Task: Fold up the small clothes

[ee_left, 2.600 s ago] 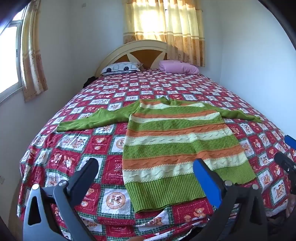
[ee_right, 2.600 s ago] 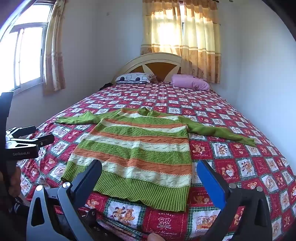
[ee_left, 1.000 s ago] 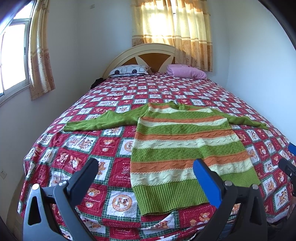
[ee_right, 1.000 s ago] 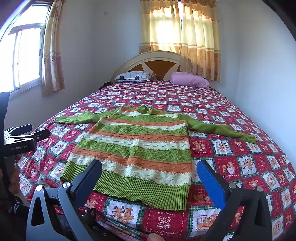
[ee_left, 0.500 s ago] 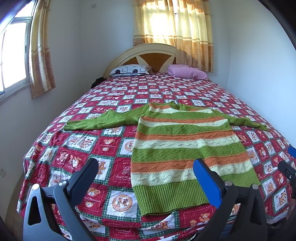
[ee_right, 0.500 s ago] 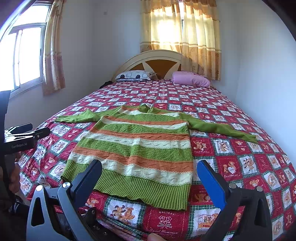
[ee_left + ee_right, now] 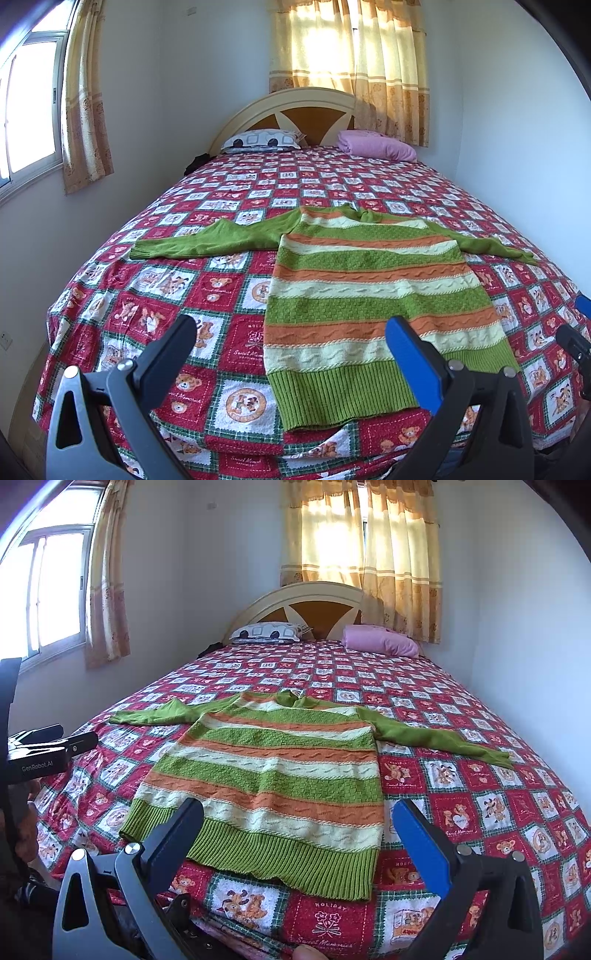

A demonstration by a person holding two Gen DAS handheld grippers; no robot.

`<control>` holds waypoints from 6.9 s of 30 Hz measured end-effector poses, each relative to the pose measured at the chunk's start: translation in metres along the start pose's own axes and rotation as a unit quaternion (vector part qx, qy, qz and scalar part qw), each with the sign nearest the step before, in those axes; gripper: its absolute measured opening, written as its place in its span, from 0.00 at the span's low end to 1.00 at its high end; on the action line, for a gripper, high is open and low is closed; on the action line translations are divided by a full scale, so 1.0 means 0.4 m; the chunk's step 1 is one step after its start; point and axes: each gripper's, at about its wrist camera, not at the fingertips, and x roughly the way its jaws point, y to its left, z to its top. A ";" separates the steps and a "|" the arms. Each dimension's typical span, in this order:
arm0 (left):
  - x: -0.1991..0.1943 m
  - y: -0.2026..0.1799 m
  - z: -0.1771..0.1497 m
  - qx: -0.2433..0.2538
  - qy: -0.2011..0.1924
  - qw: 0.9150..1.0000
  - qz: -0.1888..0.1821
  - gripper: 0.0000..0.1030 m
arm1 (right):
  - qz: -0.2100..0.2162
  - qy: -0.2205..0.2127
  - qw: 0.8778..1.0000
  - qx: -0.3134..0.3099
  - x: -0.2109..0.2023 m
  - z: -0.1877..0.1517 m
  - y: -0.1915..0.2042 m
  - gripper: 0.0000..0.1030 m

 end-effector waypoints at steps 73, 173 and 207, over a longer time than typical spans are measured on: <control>0.696 -0.044 0.192 0.053 0.111 0.992 0.037 1.00 | -0.186 0.162 0.927 0.282 0.545 0.043 -0.883 0.98; 0.756 -0.187 0.297 0.041 0.122 0.986 -0.109 1.00 | 0.055 0.178 0.982 -0.032 0.710 0.130 -0.258 0.54; 0.763 -0.117 0.391 -0.010 0.080 0.986 -0.148 0.08 | 0.067 0.125 0.990 0.004 0.666 0.089 -0.280 0.65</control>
